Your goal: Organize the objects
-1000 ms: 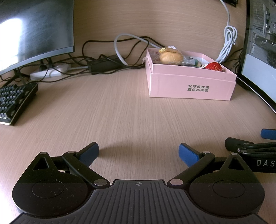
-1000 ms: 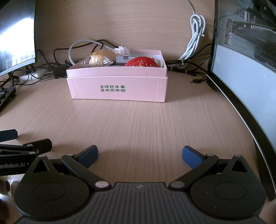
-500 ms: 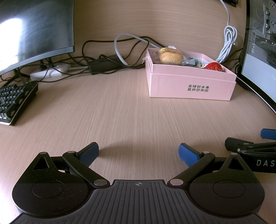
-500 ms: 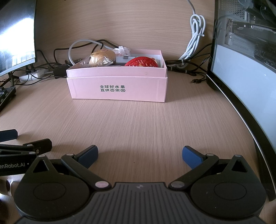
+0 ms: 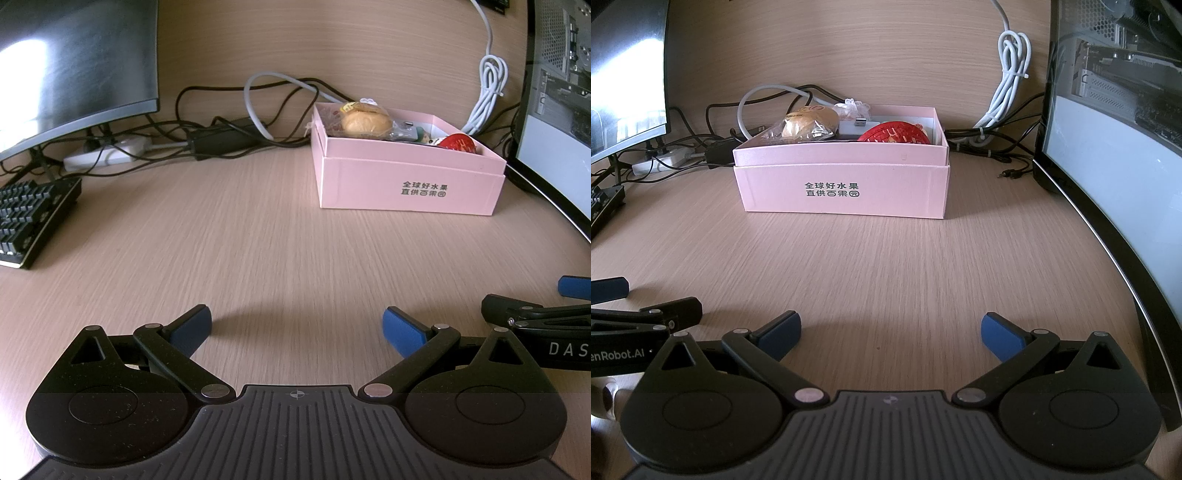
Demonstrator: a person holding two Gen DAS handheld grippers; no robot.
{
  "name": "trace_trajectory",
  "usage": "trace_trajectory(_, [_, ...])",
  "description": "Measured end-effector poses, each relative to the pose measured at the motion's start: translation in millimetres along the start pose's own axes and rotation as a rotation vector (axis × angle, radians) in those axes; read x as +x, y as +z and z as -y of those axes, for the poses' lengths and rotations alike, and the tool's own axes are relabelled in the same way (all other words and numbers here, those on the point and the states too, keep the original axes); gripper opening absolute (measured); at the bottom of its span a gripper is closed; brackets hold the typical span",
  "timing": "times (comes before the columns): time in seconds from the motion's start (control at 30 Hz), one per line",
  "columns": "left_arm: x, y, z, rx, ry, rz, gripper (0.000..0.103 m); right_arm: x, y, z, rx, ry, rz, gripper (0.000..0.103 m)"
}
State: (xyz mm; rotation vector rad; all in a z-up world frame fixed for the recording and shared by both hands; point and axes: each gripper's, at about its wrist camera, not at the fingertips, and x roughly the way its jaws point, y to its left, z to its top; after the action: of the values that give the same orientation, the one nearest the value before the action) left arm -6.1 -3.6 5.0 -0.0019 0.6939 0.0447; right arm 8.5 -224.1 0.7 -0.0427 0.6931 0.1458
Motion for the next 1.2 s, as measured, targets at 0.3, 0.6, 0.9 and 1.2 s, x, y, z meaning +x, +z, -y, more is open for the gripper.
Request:
trace_trajectory(0.3, [0.1, 0.2, -0.1, 0.000, 0.000, 0.000, 0.101, -0.1, 0.0, 0.0, 0.000, 0.000, 0.000, 0.103])
trace_trajectory(0.6, [0.3, 0.5, 0.5, -0.001, 0.001, 0.000, 0.101, 0.0, -0.2, 0.4, 0.000, 0.000, 0.000, 0.103])
trace_trajectory(0.9, [0.1, 0.8, 1.3, 0.004, -0.002, -0.002, 0.101, 0.0, -0.3, 0.8, -0.001, 0.001, 0.000, 0.103])
trace_trajectory(1.2, [-0.4, 0.5, -1.1, 0.008, -0.016, -0.003, 0.101, 0.0, -0.3, 0.9, -0.001, 0.001, 0.000, 0.103])
